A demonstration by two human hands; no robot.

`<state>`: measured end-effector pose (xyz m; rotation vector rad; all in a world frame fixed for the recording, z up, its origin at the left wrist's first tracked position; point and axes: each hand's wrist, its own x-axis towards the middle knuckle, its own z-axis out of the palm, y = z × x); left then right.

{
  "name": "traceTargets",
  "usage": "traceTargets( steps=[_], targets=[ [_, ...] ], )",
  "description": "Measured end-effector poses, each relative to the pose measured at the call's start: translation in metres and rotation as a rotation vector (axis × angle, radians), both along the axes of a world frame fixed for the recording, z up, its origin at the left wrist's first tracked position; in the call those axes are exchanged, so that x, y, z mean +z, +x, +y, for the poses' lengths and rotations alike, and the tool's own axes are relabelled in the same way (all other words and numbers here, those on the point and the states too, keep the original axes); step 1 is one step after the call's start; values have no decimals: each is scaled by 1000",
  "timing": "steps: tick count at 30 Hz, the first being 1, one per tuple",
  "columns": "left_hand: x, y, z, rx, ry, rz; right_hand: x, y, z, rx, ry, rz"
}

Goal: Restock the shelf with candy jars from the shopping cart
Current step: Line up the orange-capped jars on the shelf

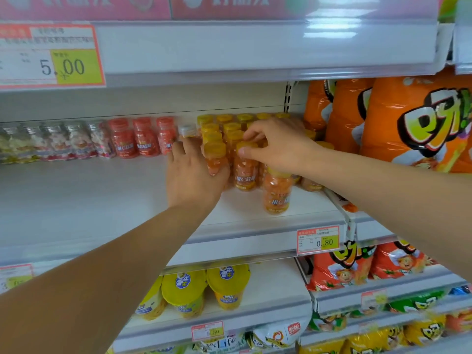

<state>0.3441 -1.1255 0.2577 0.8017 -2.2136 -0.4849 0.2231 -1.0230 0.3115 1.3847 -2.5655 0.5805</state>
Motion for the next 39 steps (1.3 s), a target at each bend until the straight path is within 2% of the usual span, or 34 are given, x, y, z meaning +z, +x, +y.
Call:
traceTargets(
  steps=[6,12,17,27,33,39],
  targets=[
    [1,-7,21,19,-260,37,5,-18,40,-85,-71,39],
    [6,-25,17,-99,-534,-156,-8,-35,72,-176,290,49],
    [5,-35,10,-116,-580,-295,-9,-43,74,-129,255,33],
    [4,-39,2,-105,-547,-244,-14,-49,73,-38,132,64],
    [11,-47,12,-244,-596,-201,-21,-49,73,-94,82,125],
    [11,-53,17,-260,-583,-170,-27,-51,68,-158,62,234]
  ],
)
